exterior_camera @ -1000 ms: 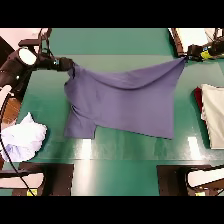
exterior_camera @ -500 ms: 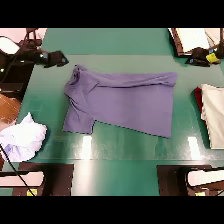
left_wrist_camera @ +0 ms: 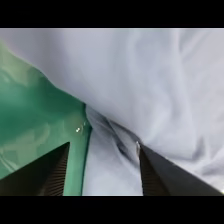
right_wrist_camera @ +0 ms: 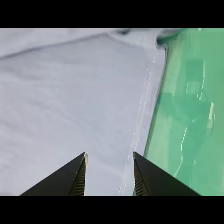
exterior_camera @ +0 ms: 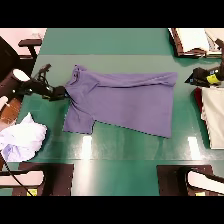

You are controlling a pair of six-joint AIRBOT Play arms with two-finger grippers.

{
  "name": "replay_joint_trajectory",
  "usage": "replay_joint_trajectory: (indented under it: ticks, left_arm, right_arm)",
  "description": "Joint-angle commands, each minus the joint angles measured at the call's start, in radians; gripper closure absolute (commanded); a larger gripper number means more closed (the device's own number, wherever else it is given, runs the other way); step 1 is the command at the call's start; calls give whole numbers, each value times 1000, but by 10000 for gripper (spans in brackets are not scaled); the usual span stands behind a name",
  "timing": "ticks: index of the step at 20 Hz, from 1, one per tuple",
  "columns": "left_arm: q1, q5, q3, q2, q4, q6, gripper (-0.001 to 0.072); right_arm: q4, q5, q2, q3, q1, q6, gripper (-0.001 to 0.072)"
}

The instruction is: Fold the shirts.

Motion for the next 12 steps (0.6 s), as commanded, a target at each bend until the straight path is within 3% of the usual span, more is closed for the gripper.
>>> replay_joint_trajectory:
  ticks: [1,8,9,10,12]
  left_arm:
    - [-61,119,-72,-1,-18,49,213]
    - [-85,157,-72,0,27,-22,226]
    - [-85,152,-69,2,27,-34,476]
    - [-82,134,-60,6,28,-34,674]
    - [-68,70,-29,25,48,-41,683]
  right_arm:
    - [43,-31,42,-76,1,0,369]
    - [74,-16,43,-76,1,0,369]
    - [74,-7,43,-76,1,0,369]
    - [71,10,43,-79,0,0,369]
    - [63,43,58,-118,-11,-4,369]
